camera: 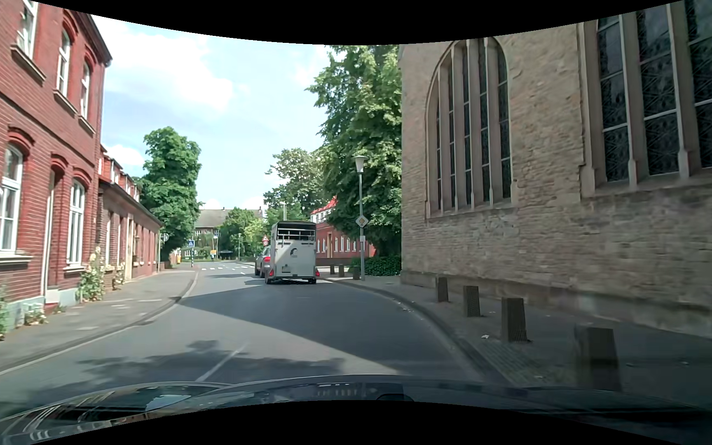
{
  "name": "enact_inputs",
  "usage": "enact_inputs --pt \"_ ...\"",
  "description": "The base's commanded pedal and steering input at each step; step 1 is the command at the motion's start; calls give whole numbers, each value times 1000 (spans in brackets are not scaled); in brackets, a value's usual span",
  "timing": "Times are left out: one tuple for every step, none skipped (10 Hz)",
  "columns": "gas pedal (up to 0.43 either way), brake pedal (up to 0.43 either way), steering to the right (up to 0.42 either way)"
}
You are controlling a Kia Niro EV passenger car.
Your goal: Follow the waypoints while adhering to traffic rules and regulations
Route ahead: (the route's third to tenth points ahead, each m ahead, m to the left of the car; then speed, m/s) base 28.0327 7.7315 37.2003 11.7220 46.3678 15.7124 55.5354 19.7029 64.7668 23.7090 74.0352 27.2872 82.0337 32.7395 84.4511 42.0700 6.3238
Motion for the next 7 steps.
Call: enact_inputs --pt "157 0 -8" --pt "157 0 -26" --pt "157 0 -45" --pt "157 0 -60" --pt "157 0 -76" --pt "157 0 -90" --pt "157 0 -106"
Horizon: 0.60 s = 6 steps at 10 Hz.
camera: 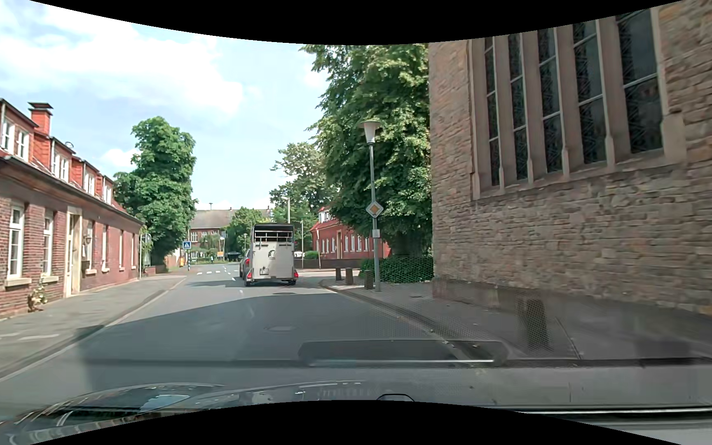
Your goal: Follow the waypoints while adhering to traffic rules and regulations
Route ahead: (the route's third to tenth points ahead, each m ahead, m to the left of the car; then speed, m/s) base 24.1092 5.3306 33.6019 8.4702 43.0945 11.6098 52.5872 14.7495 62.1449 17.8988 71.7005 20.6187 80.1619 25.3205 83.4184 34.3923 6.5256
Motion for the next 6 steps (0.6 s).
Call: enact_inputs --pt "150 0 -115" --pt "150 0 -118" --pt "150 0 -119" --pt "150 0 -121" --pt "138 0 -125" --pt "138 0 -128"
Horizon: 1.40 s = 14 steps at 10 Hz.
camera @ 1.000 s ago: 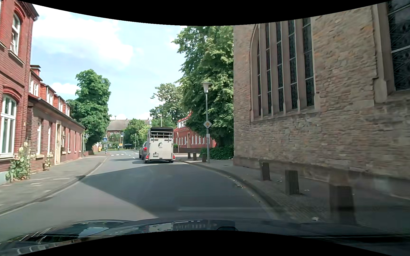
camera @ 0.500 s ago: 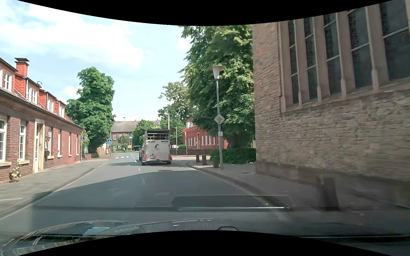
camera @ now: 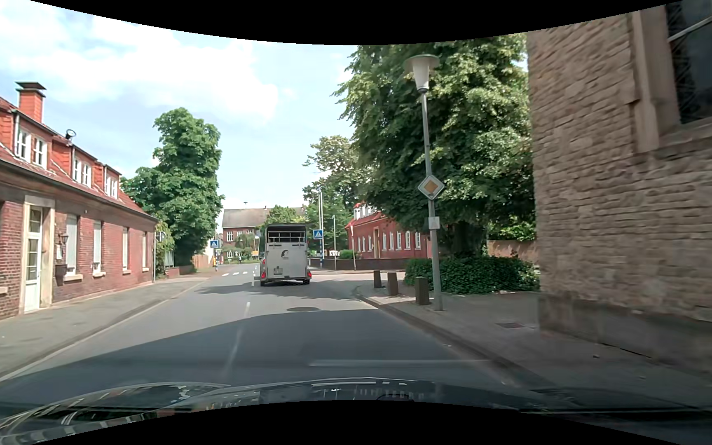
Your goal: Follow the waypoints while adhering to traffic rules and regulations
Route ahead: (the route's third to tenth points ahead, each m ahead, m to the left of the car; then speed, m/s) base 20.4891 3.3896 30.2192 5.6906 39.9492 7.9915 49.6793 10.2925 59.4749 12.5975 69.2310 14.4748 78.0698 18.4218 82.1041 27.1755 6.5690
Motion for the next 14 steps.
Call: enact_inputs --pt "138 0 -131" --pt "138 0 -131" --pt "138 0 -131" --pt "138 0 -130" --pt "138 0 -127" --pt "138 0 -120" --pt "138 0 -113" --pt "138 0 -105" --pt "138 0 -99" --pt "138 0 -90" --pt "138 0 -79" --pt "138 0 -72" --pt "138 0 -64" --pt "138 0 -58"
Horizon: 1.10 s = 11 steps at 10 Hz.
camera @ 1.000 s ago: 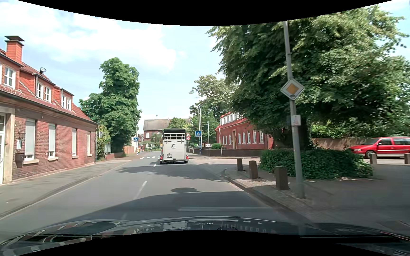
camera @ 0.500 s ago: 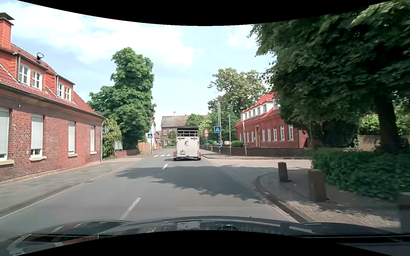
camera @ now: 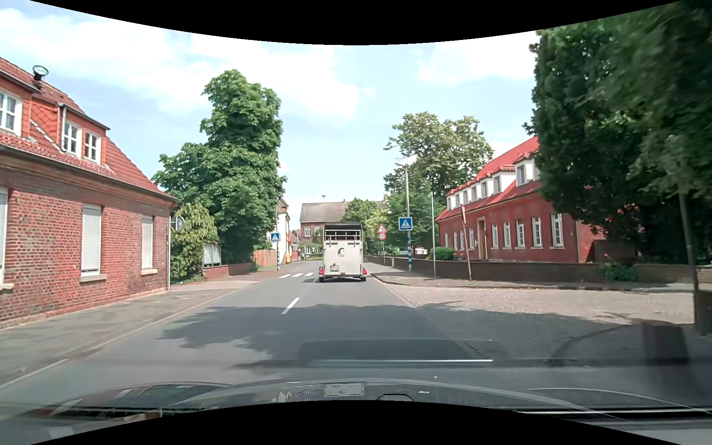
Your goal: Follow the waypoints while adhering to traffic rules and regulations
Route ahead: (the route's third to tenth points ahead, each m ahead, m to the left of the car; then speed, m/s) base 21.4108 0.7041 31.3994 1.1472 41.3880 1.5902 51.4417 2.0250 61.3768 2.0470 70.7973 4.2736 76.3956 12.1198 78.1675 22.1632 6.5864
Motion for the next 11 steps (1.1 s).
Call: enact_inputs --pt "138 0 -49" --pt "138 0 -41" --pt "138 0 -33" --pt "138 0 -26" --pt "138 0 -22" --pt "138 0 -20" --pt "138 0 -20" --pt "138 0 -18" --pt "138 0 -16" --pt "138 0 -13" --pt "138 0 -13"
